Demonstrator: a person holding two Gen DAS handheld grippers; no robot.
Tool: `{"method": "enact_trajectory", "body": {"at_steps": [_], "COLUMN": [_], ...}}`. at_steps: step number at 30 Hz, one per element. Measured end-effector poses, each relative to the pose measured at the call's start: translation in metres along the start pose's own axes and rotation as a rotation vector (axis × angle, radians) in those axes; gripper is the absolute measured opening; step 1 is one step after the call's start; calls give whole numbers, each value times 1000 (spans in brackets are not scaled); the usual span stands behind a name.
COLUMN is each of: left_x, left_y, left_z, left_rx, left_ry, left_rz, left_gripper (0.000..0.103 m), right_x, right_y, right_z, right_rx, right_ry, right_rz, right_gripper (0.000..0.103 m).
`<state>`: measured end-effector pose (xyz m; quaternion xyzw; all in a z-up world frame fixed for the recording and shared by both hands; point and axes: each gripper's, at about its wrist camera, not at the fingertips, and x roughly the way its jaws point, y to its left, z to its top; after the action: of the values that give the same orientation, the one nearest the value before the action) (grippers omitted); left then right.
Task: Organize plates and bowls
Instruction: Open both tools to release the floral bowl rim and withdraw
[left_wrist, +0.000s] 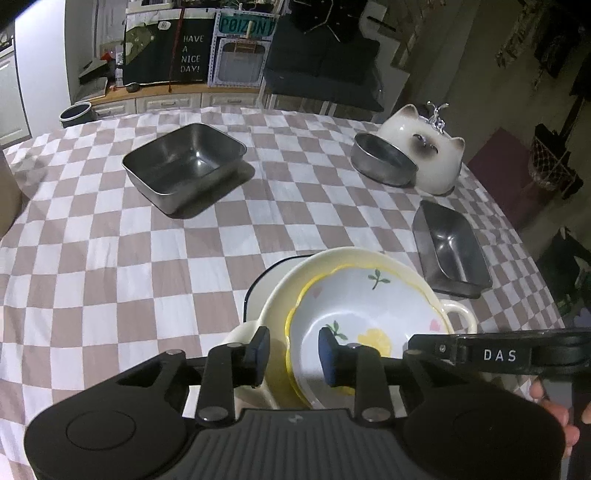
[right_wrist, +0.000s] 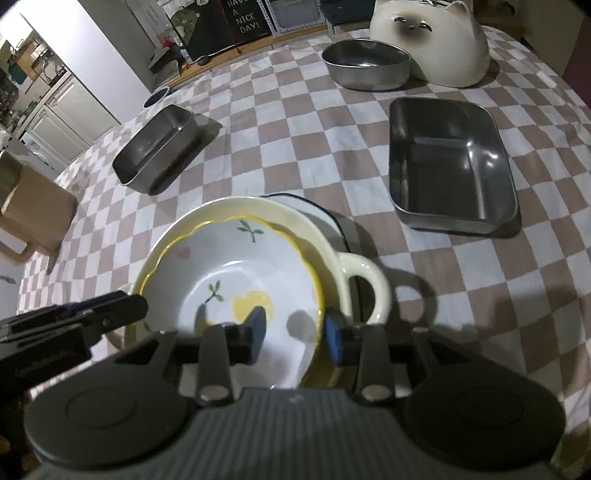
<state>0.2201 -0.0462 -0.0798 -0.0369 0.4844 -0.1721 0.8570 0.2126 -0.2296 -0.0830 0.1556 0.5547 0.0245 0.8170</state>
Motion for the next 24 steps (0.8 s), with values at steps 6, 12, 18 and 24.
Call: {"method": "enact_trajectory", "body": {"at_steps": [6, 12, 18, 24], "left_x": [-4, -12, -20, -21], "left_y": [1, -1, -9, -27], "left_z": [-2, 0, 9, 21], "left_rx": [1, -5, -22, 3], "left_ry": [5, -23, -96, -170], "left_rz": [13, 1, -34, -40], "left_gripper": [34, 49, 86, 103], "right_x": [-14, -46, -72, -76], "right_y": [2, -8, -42, -75], "right_z": [-3, 0, 12, 19], "right_rx": [-26, -29, 85, 208], "right_ry": [-45, -194, -336, -388], "right_rz": [9, 40, 44, -7], "right_gripper": [53, 71, 98, 103]}}
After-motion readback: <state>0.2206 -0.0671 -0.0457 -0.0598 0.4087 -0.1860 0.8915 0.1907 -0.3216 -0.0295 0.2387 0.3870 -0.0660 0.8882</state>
